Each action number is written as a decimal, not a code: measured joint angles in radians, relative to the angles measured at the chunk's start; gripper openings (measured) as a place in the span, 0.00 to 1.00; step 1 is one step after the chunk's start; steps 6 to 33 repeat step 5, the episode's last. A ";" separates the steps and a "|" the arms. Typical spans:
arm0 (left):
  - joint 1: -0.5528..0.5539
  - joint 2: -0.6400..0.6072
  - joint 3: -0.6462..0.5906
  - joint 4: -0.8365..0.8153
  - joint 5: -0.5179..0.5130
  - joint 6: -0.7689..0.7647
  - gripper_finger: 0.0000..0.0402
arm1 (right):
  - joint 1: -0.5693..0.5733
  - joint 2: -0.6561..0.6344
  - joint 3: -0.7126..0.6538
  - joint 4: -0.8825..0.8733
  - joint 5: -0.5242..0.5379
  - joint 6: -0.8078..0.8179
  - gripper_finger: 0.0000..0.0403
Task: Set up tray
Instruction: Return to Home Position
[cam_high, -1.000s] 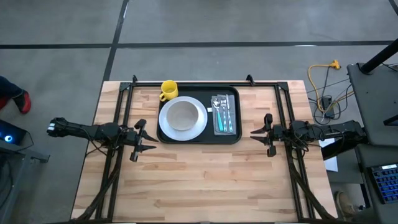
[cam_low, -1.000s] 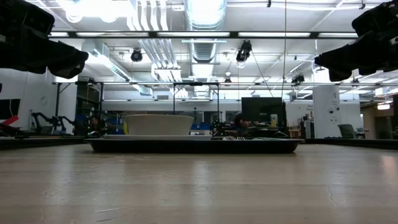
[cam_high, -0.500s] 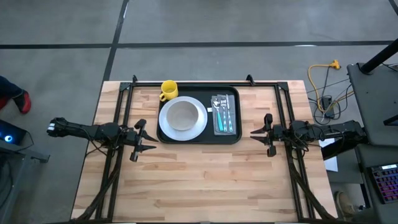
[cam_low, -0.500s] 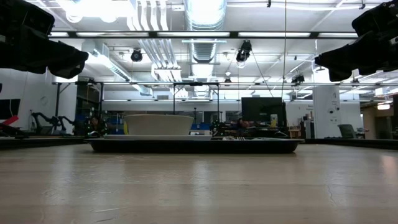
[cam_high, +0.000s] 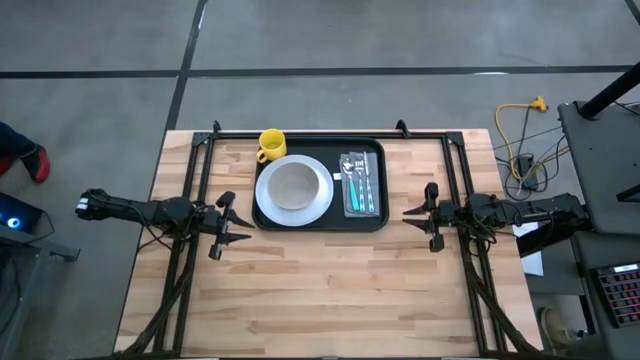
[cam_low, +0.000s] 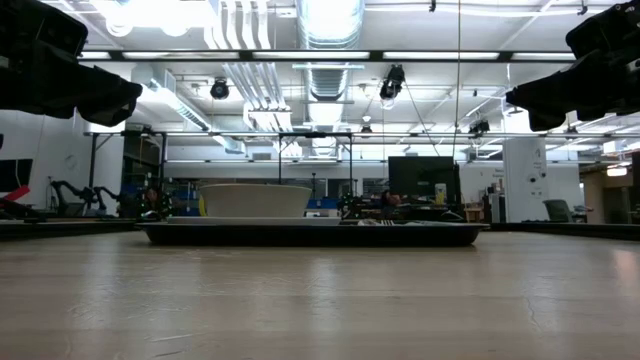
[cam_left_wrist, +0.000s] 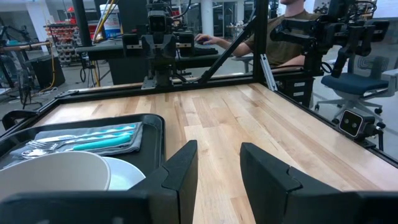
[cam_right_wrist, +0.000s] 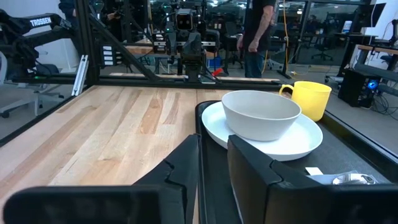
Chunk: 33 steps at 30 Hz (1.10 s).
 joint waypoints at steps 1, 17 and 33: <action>0.000 0.000 0.000 0.000 0.000 0.000 0.25 | 0.000 0.000 0.000 0.000 0.000 0.000 0.18; 0.000 0.000 0.000 0.000 0.000 0.000 0.25 | 0.000 0.000 0.000 0.000 0.000 0.000 0.17; 0.000 0.000 0.000 0.000 0.000 0.000 0.25 | 0.000 0.000 0.000 0.000 0.000 0.000 0.17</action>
